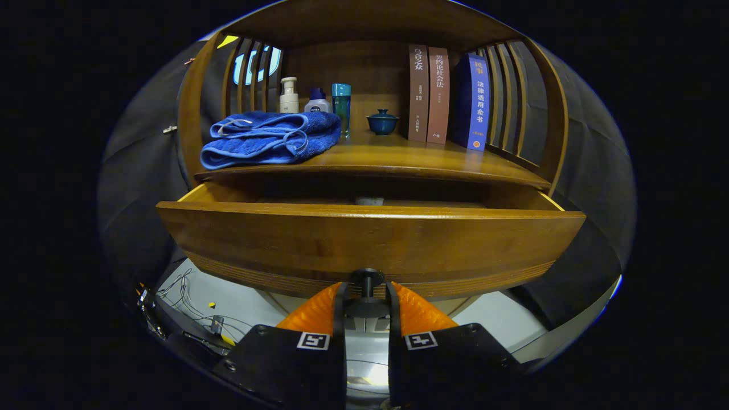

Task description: Pull open the drawer, take out the items inside it, and place them on the countertop above the cabinet.

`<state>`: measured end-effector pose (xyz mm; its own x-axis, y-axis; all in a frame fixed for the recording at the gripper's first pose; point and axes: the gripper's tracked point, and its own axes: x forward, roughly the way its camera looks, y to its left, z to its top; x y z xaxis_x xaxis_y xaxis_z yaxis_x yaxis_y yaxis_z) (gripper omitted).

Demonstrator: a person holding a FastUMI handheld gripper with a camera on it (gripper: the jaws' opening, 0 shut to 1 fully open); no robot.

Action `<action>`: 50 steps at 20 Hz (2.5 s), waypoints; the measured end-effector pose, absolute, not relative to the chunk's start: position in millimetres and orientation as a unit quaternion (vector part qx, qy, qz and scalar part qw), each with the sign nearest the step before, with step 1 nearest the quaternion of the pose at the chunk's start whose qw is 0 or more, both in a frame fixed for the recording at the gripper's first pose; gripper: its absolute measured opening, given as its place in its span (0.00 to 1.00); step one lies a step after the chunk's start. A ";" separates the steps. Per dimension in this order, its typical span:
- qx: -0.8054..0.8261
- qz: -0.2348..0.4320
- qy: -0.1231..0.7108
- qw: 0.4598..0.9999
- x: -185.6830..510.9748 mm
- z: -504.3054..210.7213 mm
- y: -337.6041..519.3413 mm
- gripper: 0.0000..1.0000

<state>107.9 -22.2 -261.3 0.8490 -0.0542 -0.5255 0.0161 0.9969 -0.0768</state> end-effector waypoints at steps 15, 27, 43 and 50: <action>-0.006 -0.022 0.341 0.940 -7.5 -274.3 -24.2 0.33; -0.038 -0.008 0.301 0.953 -15.1 -216.2 -15.6 0.96; -0.044 -0.004 0.401 0.915 138.7 -219.4 -10.5 1.00; -0.032 -0.041 0.508 0.860 145.3 -277.6 -32.8 1.00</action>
<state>145.3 -32.8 -277.6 0.4803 -0.1028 -0.8710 0.0371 0.9946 -0.0969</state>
